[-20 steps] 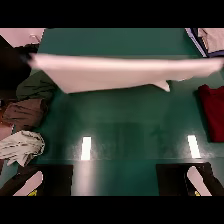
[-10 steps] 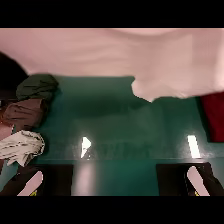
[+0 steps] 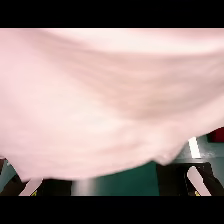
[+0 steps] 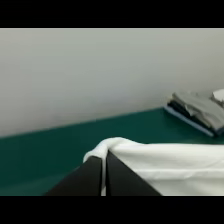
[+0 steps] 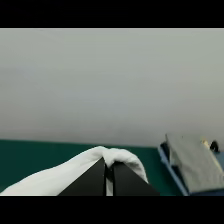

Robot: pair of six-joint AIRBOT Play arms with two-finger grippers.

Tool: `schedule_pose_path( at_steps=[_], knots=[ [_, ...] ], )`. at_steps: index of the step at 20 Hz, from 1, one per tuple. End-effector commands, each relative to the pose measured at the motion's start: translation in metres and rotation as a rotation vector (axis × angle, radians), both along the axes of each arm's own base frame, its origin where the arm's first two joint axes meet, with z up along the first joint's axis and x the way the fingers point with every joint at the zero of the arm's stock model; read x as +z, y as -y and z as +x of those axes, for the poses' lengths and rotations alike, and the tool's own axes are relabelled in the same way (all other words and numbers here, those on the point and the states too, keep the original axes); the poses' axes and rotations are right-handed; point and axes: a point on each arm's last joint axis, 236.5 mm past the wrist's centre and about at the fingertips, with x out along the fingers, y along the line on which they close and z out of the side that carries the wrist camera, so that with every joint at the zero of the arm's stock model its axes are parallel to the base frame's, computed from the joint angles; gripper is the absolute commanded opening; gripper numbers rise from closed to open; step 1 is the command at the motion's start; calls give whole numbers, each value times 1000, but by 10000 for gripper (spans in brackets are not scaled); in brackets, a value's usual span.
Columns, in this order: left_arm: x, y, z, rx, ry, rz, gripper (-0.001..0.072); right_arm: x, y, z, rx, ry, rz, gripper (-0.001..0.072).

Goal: Fold the shirts.

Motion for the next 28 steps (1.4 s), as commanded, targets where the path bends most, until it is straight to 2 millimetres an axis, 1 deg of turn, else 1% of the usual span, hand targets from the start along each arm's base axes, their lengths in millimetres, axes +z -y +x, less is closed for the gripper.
schedule_pose_path(
  at_steps=[1,3,4,5,6,7,8,9,10,11,12,14,16,17,18,20,21,22,24,26,27,28],
  knots=[
    [-161,-11,63,-34,-488,-55,25,-104,31,54,48,-367,136,13],
    [-244,-16,88,-38,-703,-113,25,-180,33,92,134,-604,224,13],
    [-281,-18,99,-38,-793,-151,25,-219,32,108,154,-717,250,13],
    [-312,-20,109,-33,-864,-183,25,-262,32,123,156,-837,268,13],
    [-336,-21,120,-25,-913,-213,25,-301,30,136,154,-940,273,13],
    [-355,-23,135,-15,-944,-249,25,-341,30,147,135,-1038,275,13],
    [-369,-25,151,-8,-949,-279,25,-372,28,160,123,-1095,270,14],
    [-381,-29,170,7,-927,-303,25,-399,27,176,113,-1118,254,13],
    [-388,-33,189,19,-889,-328,25,-417,24,194,107,-1110,239,14],
    [-393,-36,209,31,-840,-360,25,-430,20,212,106,-1083,233,13],
    [-394,-38,225,39,-792,-387,25,-439,16,231,99,-1045,234,14],
    [-401,-37,250,60,-714,-384,25,-446,11,261,74,-961,249,13],
    [-405,-33,270,90,-644,-333,25,-438,13,284,46,-860,249,14],
    [-400,-36,280,122,-602,-326,25,-430,16,294,31,-809,242,13],
    [-393,-44,289,160,-562,-330,25,-422,18,300,26,-769,239,13],
    [-379,-54,298,192,-512,-328,25,-409,24,308,11,-708,234,13],
    [-377,-55,298,189,-509,-322,25,-407,26,310,6,-696,233,14],
    [-381,-52,294,171,-526,-295,25,-409,26,308,11,-704,224,13],
    [-407,-46,277,116,-602,-144,25,-425,22,298,36,-765,197,13],
    [-430,-44,258,68,-684,-22,25,-453,18,276,45,-884,169,13],
    [-442,-44,245,38,-736,40,25,-469,20,260,37,-952,140,13],
    [-454,-42,231,5,-793,84,25,-482,17,244,39,-1007,123,13]
  ],
)
